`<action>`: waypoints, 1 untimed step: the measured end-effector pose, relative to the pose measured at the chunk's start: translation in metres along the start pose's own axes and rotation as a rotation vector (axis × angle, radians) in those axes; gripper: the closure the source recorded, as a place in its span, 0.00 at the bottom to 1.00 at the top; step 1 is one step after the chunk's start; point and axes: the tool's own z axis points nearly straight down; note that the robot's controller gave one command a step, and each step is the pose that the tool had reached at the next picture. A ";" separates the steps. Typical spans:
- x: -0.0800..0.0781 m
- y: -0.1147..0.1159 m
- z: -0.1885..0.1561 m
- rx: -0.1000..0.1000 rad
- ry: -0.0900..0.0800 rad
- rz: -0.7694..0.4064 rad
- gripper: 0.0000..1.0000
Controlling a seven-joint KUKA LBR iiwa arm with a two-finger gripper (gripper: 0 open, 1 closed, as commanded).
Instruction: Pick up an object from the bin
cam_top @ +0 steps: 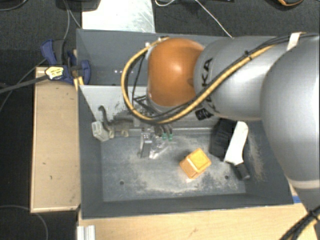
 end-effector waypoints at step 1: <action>-0.002 -0.001 -0.005 -0.001 -0.008 0.006 0.00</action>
Offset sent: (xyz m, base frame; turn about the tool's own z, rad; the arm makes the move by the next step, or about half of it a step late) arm -0.0162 -0.0288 -0.0375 0.0851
